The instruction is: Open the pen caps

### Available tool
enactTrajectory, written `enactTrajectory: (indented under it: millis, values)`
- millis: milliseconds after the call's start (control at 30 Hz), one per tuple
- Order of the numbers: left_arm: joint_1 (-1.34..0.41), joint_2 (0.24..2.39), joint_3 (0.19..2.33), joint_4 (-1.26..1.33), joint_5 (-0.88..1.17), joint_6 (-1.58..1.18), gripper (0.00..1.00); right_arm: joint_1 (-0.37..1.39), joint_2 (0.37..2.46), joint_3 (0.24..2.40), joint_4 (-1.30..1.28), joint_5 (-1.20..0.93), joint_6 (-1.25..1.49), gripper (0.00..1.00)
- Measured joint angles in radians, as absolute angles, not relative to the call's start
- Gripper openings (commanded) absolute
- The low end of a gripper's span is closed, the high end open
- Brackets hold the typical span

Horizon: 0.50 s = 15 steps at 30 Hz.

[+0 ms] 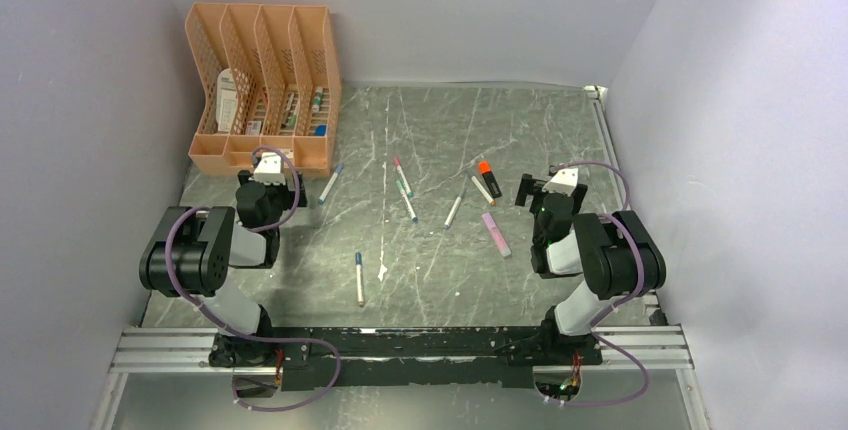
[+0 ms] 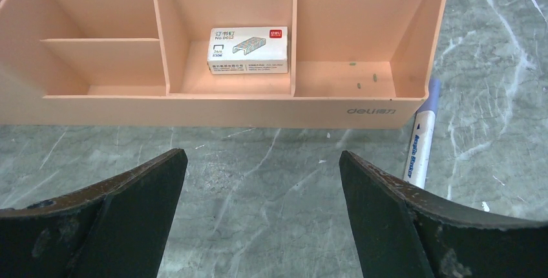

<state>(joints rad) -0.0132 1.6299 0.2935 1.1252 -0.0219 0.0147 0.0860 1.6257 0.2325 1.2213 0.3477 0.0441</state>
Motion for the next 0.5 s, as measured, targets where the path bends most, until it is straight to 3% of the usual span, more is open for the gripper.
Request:
enactTrajectory:
  millis: [200, 300, 500]
  values:
    - [-0.016, 1.626, 0.295, 1.113, -0.016, 0.02, 1.0, 0.086, 1.626, 0.232, 1.223, 0.327, 0.035, 1.0]
    - [-0.038, 1.568, 0.334, 0.971, -0.014, 0.043, 1.0, 0.086, 1.607, 0.214, 1.231, 0.3, 0.022, 1.0]
    - [-0.109, 1.355, 0.46, 0.779, 0.03, 0.048, 1.0, 0.087, 1.297, 0.173, 1.1, 0.246, 0.017, 1.0]
